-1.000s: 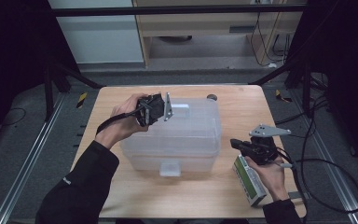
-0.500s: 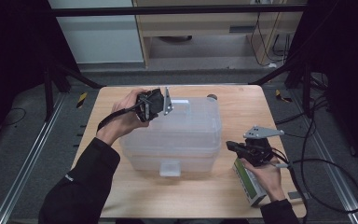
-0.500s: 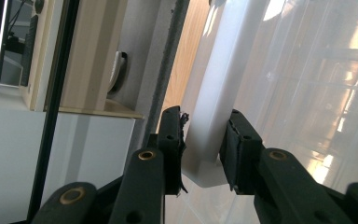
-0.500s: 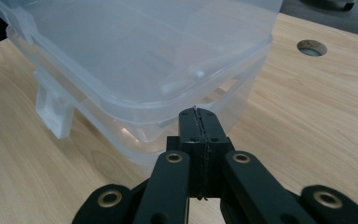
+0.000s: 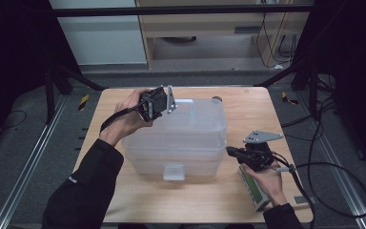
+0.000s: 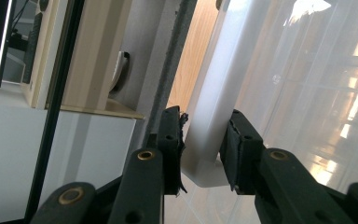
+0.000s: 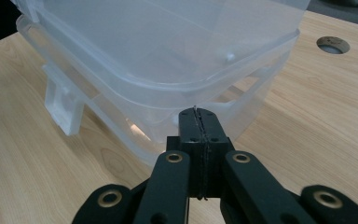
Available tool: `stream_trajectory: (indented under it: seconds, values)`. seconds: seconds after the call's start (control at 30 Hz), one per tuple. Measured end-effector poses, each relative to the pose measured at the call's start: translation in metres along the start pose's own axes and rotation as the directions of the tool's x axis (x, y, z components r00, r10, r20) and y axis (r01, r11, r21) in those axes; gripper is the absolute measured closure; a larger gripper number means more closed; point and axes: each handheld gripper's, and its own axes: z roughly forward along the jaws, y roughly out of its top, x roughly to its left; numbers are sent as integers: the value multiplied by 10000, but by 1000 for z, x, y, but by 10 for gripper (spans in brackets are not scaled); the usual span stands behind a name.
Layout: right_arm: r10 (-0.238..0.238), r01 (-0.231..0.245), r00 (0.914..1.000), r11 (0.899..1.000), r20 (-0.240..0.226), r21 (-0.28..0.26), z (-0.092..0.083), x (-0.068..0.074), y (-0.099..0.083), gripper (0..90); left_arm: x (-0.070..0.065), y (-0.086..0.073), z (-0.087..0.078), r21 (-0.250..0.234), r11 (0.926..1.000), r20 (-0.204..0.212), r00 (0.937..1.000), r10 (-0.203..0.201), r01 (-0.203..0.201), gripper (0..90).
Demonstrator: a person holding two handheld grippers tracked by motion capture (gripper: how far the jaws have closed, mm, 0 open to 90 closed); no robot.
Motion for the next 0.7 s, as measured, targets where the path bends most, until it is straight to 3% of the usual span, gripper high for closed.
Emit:
stream_trajectory:
  seconds: [0.7]
  values:
    - [82, -90, 9995, 9995, -289, -286, 5, 1, 1, 900, 3, -1, 1, -68, 9994, 96, 9993, -353, 353, 684]
